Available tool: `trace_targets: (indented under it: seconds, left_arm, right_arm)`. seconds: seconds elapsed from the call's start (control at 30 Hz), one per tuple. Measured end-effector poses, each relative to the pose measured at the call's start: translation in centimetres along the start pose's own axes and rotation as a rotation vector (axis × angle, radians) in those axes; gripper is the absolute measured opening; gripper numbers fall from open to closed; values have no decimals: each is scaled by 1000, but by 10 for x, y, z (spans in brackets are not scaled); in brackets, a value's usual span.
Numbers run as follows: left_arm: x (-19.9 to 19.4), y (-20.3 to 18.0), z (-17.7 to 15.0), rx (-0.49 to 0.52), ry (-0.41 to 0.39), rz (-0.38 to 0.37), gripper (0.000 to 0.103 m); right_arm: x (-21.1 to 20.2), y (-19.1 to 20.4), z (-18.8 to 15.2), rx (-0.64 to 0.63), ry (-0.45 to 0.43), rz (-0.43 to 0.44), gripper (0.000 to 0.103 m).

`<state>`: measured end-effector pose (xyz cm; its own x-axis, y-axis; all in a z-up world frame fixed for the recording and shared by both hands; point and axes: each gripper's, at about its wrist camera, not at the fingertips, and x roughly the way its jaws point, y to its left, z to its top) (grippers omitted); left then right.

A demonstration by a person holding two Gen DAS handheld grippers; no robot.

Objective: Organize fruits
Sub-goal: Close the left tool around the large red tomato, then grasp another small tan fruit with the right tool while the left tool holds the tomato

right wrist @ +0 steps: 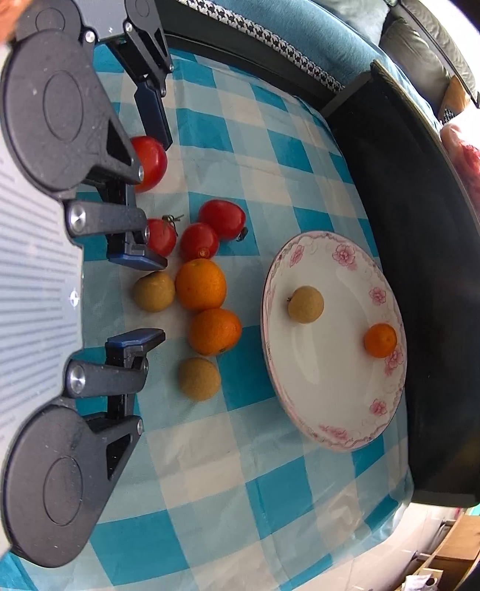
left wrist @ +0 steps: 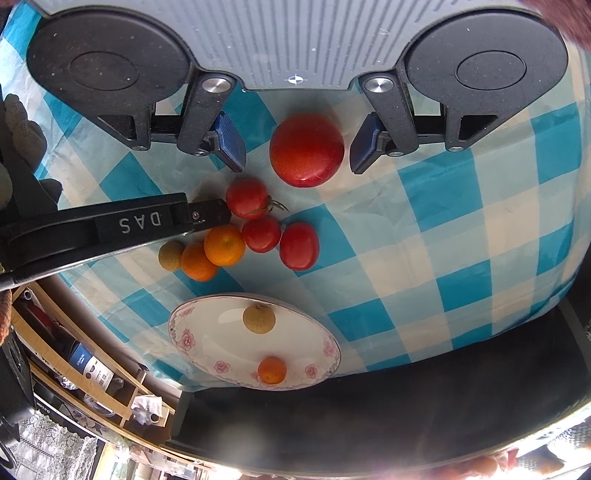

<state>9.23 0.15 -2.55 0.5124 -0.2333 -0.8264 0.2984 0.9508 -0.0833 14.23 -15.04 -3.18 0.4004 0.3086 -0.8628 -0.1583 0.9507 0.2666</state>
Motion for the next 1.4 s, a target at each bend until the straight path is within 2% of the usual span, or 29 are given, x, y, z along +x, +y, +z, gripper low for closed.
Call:
trace_targets:
  seconds: [0.23, 0.3, 0.37, 0.43, 0.7, 0.83, 1.07, 1.4]
  left_arm:
    - [4, 0, 0, -6, 2, 2, 69]
    - [4, 0, 0, -3, -1, 4, 66]
    - [5, 0, 0, 2, -6, 11, 57]
    - [5, 1, 1, -3, -7, 15, 53]
    - [4, 0, -1, 9, -4, 10, 51]
    - [5, -2, -5, 20, 25, 0, 52]
    - [7, -8, -8, 48, 23, -7, 67]
    - [6, -4, -4, 44, 9, 9, 70]
  right_arm:
    - [4, 5, 3, -23, -10, -2, 38]
    - [4, 6, 3, -38, -12, -10, 35]
    - [4, 9, 2, -62, -10, -23, 29]
    - [3, 10, 1, -75, -5, -18, 29]
    - [-2, 7, -2, -87, 4, -15, 29]
    - [-5, 4, -6, -83, 10, -19, 29]
    - [-10, 0, -13, -75, 12, -12, 29]
    - [-9, -3, -11, -70, 19, -5, 29]
